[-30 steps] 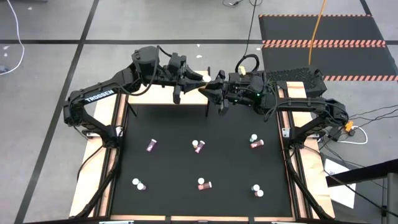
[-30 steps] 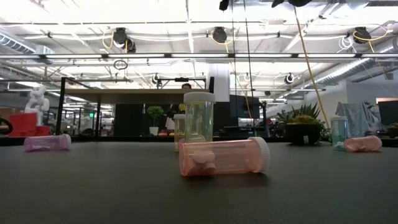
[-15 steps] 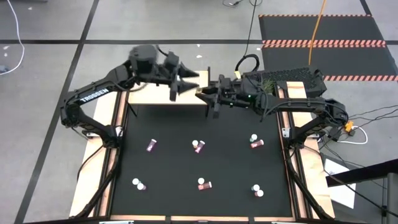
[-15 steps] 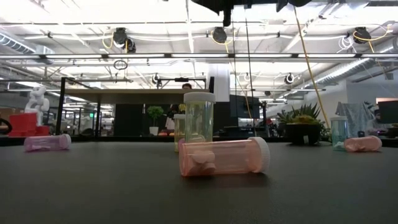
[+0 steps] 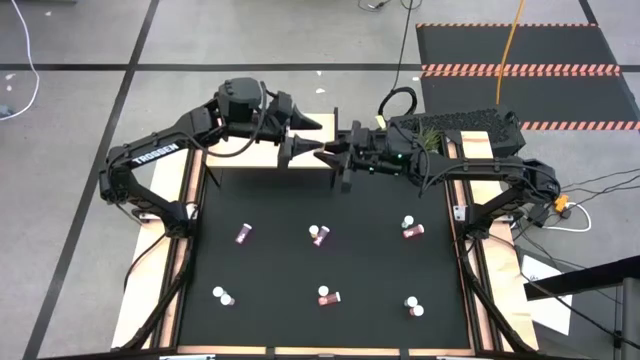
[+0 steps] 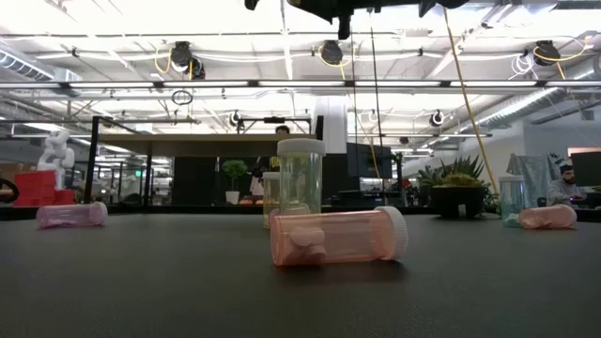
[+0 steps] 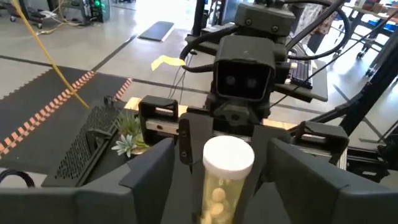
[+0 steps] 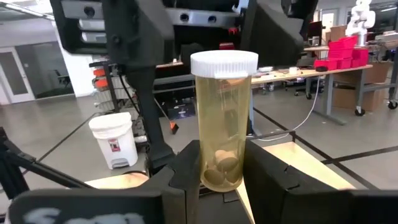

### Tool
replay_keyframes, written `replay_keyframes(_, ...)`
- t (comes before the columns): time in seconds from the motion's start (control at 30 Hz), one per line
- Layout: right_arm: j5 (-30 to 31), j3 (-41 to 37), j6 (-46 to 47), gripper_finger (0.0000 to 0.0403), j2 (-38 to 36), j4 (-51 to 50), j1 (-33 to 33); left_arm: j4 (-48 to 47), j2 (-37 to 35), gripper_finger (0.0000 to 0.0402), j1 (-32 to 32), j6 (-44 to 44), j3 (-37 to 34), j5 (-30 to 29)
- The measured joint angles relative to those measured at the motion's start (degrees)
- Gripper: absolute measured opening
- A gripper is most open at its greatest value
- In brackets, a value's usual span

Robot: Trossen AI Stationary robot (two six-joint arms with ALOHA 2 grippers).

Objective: Pick and place medicine bottles onto shelf by color
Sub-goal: Put the top left yellow medicine bottle on the shelf

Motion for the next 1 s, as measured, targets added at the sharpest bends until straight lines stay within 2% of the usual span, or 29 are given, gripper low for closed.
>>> replay_keyframes(0.2, -0.05, 0.00, -0.13, 0.0092, 0.00, -0.21, 0.02, 0.08, 1.04, 0.0203, -0.31, -0.56, 0.00, 0.27)
replay_keyframes(0.53, -0.31, 0.00, -0.12, 0.0092, 0.00, -1.05, 0.02, 2.06, 1.61, 0.0185, -0.57, -0.63, 0.00, 0.30)
replay_keyframes(0.8, -1.34, 0.00, -0.10, 0.0092, 0.00, -1.02, 0.00, 1.38, 1.64, 0.0125, -0.22, -0.41, 0.00, 2.06)
replay_keyframes(0.9, -1.36, 0.00, -0.11, 0.0092, 0.00, -1.04, 0.00, 1.26, 1.64, 0.0121, -0.22, -0.66, 0.00, 2.08)
replay_keyframes(1.0, -1.40, 0.00, -0.09, 0.0092, 0.00, -1.23, 0.00, 0.73, 1.64, 0.0136, -0.22, -0.66, 0.00, 2.13)
